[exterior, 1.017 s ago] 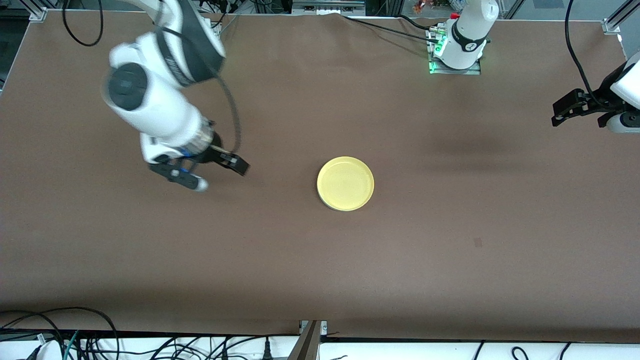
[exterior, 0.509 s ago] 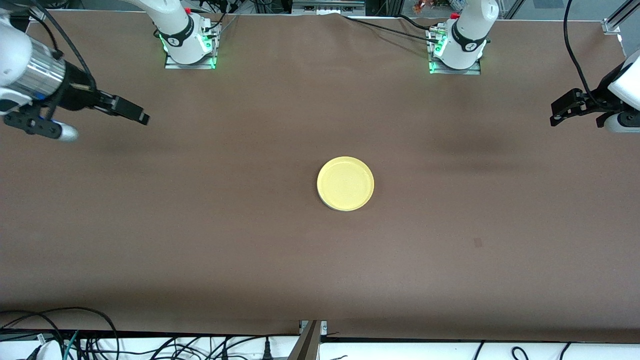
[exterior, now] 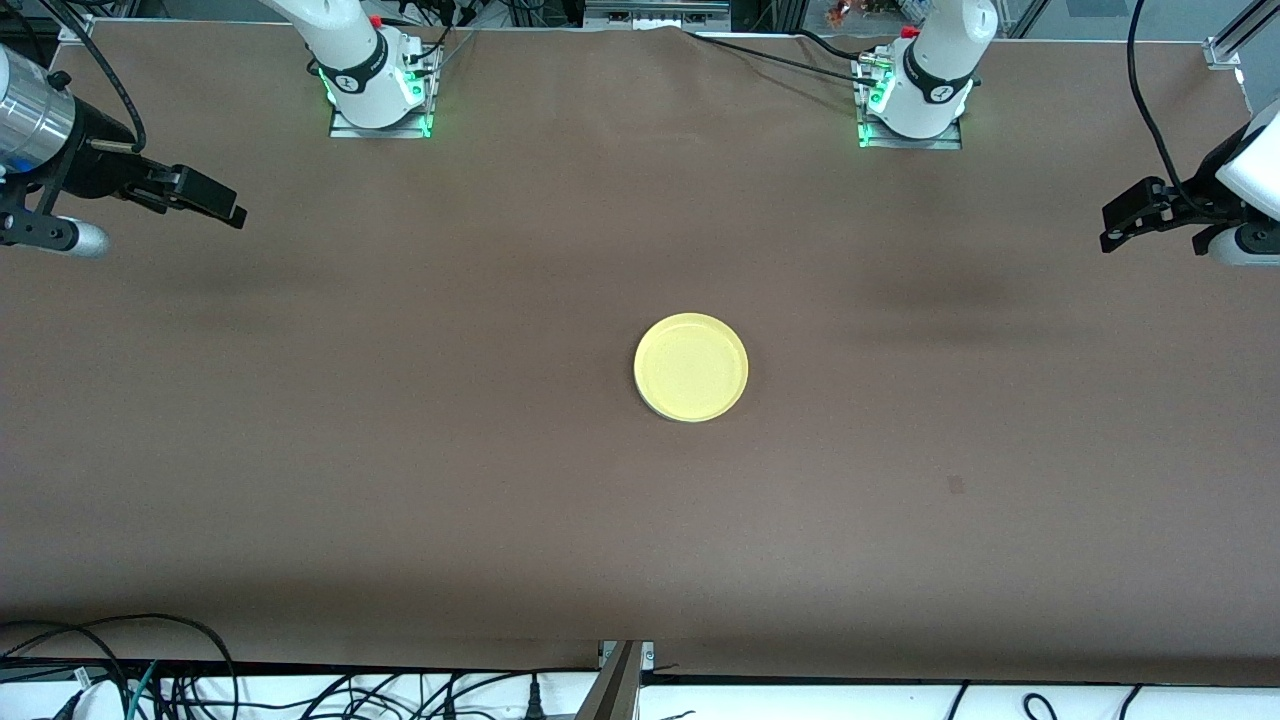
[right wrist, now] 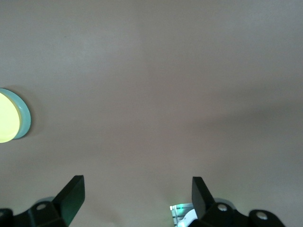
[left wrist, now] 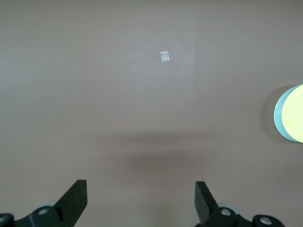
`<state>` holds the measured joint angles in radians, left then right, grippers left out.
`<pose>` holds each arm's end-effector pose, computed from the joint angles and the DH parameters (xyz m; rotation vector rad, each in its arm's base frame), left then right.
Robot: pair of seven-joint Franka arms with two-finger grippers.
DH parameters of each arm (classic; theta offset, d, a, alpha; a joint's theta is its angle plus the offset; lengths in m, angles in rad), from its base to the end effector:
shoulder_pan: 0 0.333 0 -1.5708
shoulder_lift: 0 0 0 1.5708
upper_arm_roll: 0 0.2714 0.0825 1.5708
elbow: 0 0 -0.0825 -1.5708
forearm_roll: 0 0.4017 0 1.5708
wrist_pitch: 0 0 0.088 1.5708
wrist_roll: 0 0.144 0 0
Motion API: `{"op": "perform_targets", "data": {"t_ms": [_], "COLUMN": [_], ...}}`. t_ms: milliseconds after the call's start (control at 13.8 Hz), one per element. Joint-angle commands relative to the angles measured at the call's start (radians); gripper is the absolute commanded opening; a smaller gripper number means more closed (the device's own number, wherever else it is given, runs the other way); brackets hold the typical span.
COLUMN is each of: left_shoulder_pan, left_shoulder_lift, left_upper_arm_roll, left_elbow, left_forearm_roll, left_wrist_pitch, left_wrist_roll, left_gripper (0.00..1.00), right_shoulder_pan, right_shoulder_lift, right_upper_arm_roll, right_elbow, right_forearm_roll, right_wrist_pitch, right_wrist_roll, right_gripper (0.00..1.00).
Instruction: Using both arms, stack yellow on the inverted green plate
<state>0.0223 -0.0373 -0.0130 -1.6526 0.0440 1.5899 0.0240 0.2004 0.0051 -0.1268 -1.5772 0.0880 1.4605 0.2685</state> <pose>0.5615 0.0114 0.5258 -3.0972 0.0249 0.0405 0.5539 0.0544 0.5288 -3.0554 0.2920 0.2072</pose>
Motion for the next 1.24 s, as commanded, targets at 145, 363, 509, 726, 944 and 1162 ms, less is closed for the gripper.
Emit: {"op": "perform_targets", "data": {"t_ms": [145,363,509,726,944,1162], "left_shoulder_pan": [0.002,0.002,0.002,0.001,0.002,0.002], "left_shoulder_lift": [-0.012,-0.010,-0.010,-0.012,-0.010,-0.012], "left_upper_arm_roll": [-0.005,-0.010,-0.010,-0.010,-0.010,-0.010], "left_elbow": [0.007,0.007,0.007,0.007,0.007,0.007], "left_forearm_roll": [-0.004,-0.004,-0.004,-0.004,-0.004,-0.004], "left_wrist_pitch": [-0.016,-0.016,-0.016,-0.016,-0.016,-0.016], "left_wrist_roll": [0.008,0.007,0.008,0.008,0.008,0.008], "left_gripper": [1.00,1.00,1.00,1.00,1.00,1.00], "right_shoulder_pan": [-0.041,-0.038,-0.038,-0.038,-0.038,-0.038], "right_shoulder_lift": [-0.008,-0.008,-0.010,-0.011,-0.011,-0.014], "right_upper_arm_roll": [0.046,0.050,0.050,0.044,0.041,0.041], "right_elbow": [0.005,0.008,0.008,0.009,0.009,0.009], "right_forearm_roll": [-0.071,-0.071,-0.070,-0.073,-0.074,-0.076], "right_wrist_pitch": [0.009,0.020,0.020,0.020,0.020,0.012], "right_wrist_roll": [-0.117,-0.117,-0.117,-0.124,-0.153,-0.158], "right_gripper": [1.00,1.00,1.00,1.00,1.00,1.00]}}
